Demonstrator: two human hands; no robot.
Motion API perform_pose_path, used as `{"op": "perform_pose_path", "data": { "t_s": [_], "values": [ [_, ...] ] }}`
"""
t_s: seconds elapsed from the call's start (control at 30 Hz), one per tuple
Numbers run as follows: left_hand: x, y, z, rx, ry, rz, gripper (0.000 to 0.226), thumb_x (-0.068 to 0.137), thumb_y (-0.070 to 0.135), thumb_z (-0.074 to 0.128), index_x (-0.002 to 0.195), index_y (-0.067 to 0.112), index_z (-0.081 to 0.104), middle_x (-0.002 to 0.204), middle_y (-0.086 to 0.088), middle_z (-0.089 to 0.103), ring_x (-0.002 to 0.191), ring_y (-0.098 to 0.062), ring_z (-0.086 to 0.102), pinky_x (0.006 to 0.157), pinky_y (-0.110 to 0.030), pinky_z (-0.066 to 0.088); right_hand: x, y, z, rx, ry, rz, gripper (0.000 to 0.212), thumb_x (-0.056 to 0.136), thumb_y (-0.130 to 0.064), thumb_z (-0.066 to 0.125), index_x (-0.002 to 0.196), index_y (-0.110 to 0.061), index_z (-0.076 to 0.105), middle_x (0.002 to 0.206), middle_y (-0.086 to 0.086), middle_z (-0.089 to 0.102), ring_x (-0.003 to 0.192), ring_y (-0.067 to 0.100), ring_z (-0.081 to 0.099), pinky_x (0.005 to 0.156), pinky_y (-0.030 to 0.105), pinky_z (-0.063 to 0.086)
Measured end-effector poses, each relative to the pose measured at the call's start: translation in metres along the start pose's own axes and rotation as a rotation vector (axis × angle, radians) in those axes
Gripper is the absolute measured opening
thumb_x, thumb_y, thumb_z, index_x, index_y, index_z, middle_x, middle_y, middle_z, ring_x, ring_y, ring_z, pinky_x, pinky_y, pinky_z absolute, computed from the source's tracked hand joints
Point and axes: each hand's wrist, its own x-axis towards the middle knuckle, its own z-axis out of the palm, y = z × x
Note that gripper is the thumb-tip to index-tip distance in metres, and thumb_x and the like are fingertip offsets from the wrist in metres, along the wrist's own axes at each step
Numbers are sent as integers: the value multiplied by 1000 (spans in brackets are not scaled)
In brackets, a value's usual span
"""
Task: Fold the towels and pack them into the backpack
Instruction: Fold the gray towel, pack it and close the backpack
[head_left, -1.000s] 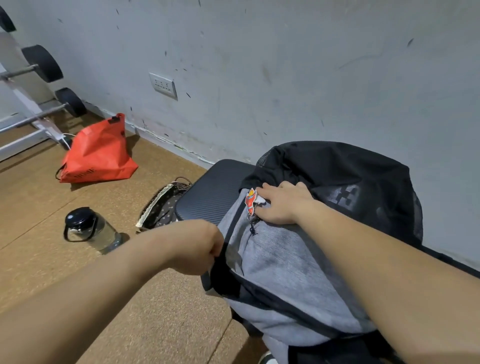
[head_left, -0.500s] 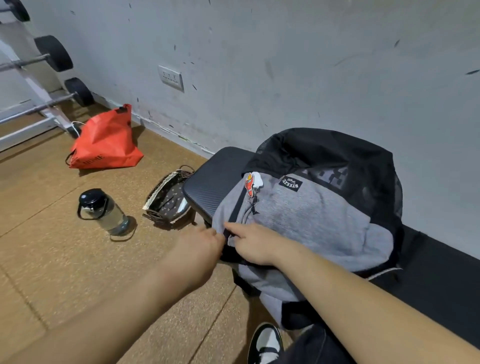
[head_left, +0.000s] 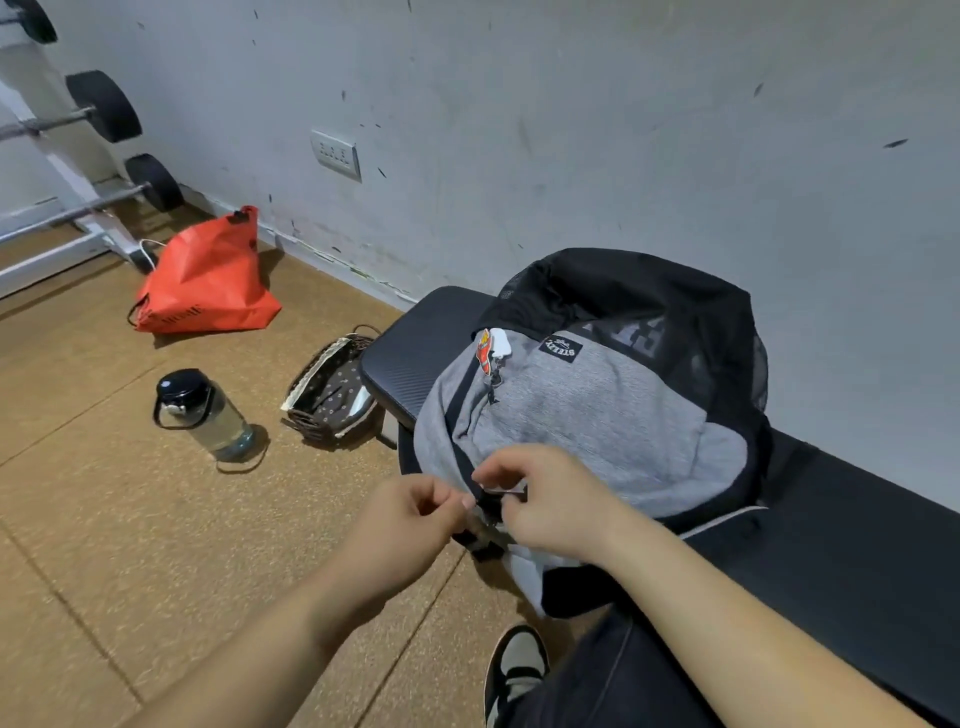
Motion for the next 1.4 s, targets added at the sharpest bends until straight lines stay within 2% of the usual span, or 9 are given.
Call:
{"op": "perform_pose_path", "data": {
  "t_s": [0.13, 0.27, 0.4, 0.57, 0.73, 0.9, 1.13, 1.27, 1.4],
  "values": [
    [-1, 5, 10, -18, -92, -48, 28, 102, 20, 63, 80, 14, 79, 70, -1, 73, 65, -13, 59, 59, -31, 44, -24, -1, 21, -113, 154, -59, 21, 84, -31, 73, 104, -26, 75, 103, -7, 71, 104, 16, 62, 87, 38, 50],
    [4, 10, -1, -299, -71, -153, 22, 101, 11, 59, 90, 8, 78, 88, -19, 77, 78, -24, 70, 71, -39, 56, -20, 10, 30, -39, 295, -71, 19, 91, -39, 67, 96, -26, 80, 94, -6, 79, 92, 17, 70, 82, 40, 54],
    [10, 4, 3, -239, -17, -174, 15, 99, 8, 63, 89, 4, 73, 79, -16, 74, 74, -26, 70, 73, -41, 63, -22, 14, 36, -36, 273, -54, 15, 93, -35, 68, 89, -23, 75, 86, -7, 75, 84, 14, 67, 78, 40, 54],
    [18, 5, 21, -170, 6, -328, 42, 94, 43, 71, 80, 3, 73, 75, -21, 75, 71, -35, 78, 68, -39, 67, -22, 9, 39, -58, 338, -2, 12, 89, -32, 66, 85, -21, 63, 83, -8, 65, 81, 15, 60, 74, 36, 49],
    [31, 7, 25, -76, 41, -291, 19, 90, 17, 72, 78, 6, 64, 59, -13, 66, 46, -19, 64, 45, -24, 46, -27, 14, 43, -160, 361, -49, 11, 89, -30, 63, 86, -26, 53, 88, -9, 55, 90, 16, 55, 77, 30, 42],
    [44, 5, 18, -78, 96, -296, 17, 90, 13, 59, 82, 2, 67, 77, -36, 72, 46, -20, 47, 42, -21, 29, -39, 15, 35, -347, 477, -226, 9, 86, -29, 52, 85, -20, 52, 94, -4, 59, 96, 21, 57, 104, 42, 46],
    [65, -7, -26, 41, 208, -285, 25, 98, 18, 61, 91, -4, 69, 72, -16, 65, 56, -22, 50, 46, -28, 36, -89, 61, -25, -293, 546, -51, 15, 87, -21, 65, 80, -23, 51, 125, -1, 64, 126, 20, 54, 103, 37, 43],
    [50, 10, -16, 511, 422, 137, 12, 92, 22, 68, 100, 16, 63, 97, -4, 64, 79, -22, 61, 67, -35, 49, -101, 83, -27, -69, 493, 64, 16, 95, -24, 65, 83, -28, 55, 126, -10, 60, 120, 9, 56, 94, 38, 52],
    [19, 36, 61, 654, 39, 757, 11, 91, 27, 72, 100, 22, 68, 98, 7, 62, 93, -14, 60, 79, -33, 52, -91, 87, -21, 197, 551, 24, 21, 95, -18, 66, 80, -27, 56, 110, -5, 64, 108, 4, 60, 98, 36, 51]
  ]
}}
